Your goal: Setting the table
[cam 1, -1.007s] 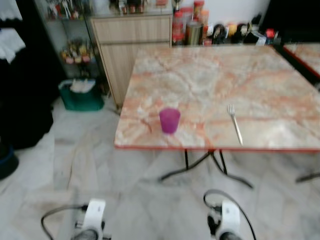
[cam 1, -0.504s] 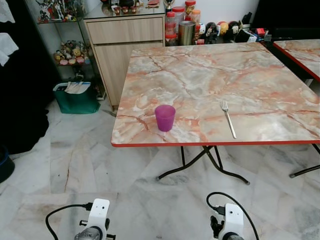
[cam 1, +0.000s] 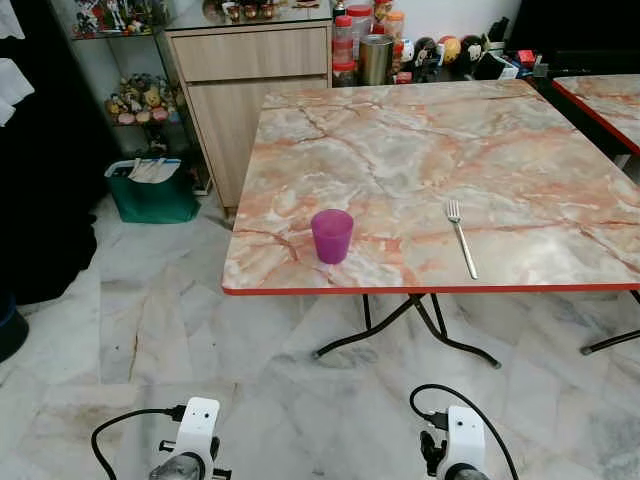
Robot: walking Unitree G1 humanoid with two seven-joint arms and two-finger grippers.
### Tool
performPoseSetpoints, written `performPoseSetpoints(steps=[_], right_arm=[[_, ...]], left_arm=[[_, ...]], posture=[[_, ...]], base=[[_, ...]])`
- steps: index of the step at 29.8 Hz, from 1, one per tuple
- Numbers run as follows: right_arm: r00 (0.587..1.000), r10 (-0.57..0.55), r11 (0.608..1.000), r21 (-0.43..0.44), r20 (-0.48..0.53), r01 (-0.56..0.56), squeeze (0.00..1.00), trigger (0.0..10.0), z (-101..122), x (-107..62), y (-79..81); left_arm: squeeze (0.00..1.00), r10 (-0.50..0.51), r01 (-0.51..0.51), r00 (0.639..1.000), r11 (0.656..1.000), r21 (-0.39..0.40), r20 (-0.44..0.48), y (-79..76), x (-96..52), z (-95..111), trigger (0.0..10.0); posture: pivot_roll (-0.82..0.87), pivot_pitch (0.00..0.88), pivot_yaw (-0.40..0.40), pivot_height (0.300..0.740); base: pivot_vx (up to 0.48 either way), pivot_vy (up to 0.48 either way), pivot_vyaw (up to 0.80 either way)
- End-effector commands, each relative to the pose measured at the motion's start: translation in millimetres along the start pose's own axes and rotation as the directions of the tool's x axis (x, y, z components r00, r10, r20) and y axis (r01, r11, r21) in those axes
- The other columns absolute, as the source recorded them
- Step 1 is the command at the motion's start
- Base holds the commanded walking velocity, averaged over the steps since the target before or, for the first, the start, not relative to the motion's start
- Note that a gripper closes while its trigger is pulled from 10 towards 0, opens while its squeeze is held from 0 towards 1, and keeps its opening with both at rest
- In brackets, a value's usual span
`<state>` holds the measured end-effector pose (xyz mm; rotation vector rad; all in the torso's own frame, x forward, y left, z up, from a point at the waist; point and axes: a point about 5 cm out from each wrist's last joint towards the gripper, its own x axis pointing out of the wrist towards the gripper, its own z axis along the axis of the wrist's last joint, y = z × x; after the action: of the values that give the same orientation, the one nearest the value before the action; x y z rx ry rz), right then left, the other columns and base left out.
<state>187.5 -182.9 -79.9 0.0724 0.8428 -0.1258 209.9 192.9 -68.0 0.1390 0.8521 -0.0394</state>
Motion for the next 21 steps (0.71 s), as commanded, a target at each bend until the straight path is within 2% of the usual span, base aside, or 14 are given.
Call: performPoseSetpoints(steps=[1, 21], right_arm=[[1.0, -0.001, 1.0, -0.016, 0.008, 0.001, 0.0, 10.0, 2.5, 0.5, -0.9], [1.0, -0.002, 1.0, -0.003, 0.007, 0.002, 0.0, 10.0, 4.2, 1.1, -0.7]], left_arm=[[0.0, 0.003, -0.003, 1.0, 1.0, 0.026, -0.021, -0.1, -1.2, -6.1, 10.0], [0.0, -0.004, 0.005, 1.0, 0.999, 0.033, -0.029, -1.4, -1.4, -7.7, 10.0]], posture=[[0.0, 0.0, 0.032, 0.736], [0.0, 0.0, 0.027, 0.736]], base=[[0.27, 0.0, 0.0], [0.301, 0.0, 0.0]])
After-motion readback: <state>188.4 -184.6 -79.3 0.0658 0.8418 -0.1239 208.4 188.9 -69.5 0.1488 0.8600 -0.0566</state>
